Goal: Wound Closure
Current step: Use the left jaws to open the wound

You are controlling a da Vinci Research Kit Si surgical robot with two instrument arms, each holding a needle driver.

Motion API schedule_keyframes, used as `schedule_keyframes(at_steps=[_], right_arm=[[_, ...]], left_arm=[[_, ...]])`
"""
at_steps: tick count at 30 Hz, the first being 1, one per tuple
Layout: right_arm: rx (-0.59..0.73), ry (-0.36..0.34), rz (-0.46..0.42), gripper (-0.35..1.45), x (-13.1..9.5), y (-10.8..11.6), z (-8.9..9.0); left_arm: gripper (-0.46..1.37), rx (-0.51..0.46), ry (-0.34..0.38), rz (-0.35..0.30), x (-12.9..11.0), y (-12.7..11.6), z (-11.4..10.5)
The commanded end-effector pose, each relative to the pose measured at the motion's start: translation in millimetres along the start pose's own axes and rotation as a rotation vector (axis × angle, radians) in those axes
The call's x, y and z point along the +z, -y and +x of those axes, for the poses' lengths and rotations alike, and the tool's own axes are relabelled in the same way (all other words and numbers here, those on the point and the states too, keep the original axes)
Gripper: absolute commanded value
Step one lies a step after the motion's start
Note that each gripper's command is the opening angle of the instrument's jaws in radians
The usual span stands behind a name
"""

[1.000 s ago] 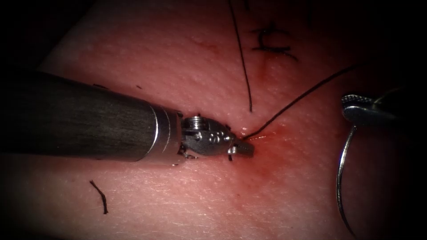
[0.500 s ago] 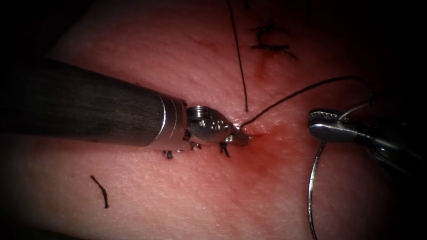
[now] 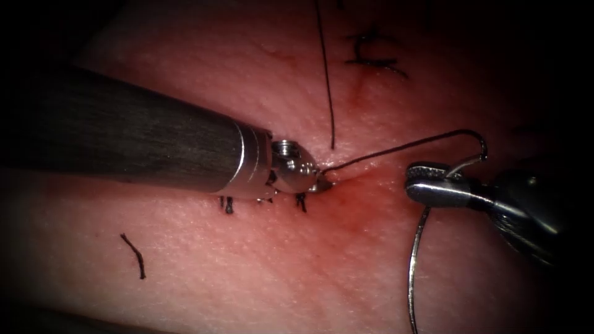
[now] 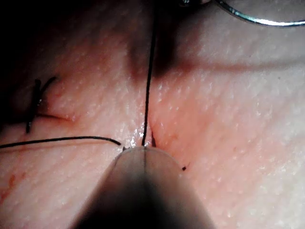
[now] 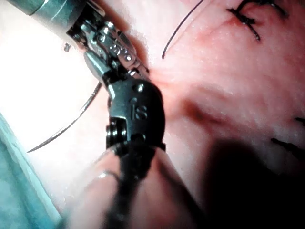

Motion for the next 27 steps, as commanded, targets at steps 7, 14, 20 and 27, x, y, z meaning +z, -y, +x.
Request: schedule_keyframes(at_steps=[7,14,20,27], right_arm=[[-0.069,0.0,-0.009,-0.35,0.7,-1.7,-0.7],[-0.165,-0.03,-0.017,-0.35,1.3,-3.4,-1.4],[-0.228,-0.079,-0.025,-0.35,1.5,-4.4,-0.8],[-0.286,-0.1,-0.017,-0.35,1.8,-4.4,-0.5]], left_arm=[[-0.35,-0.049,-0.01,-0.074,-0.2,-0.7,-0.2],[0.29,-0.07,-0.023,-0.095,-0.6,-1.3,-0.2],[0.74,-0.081,-0.027,-0.107,-0.6,-1.4,-0.2],[0.92,-0.087,-0.026,-0.108,-0.6,-1.3,-0.2]])
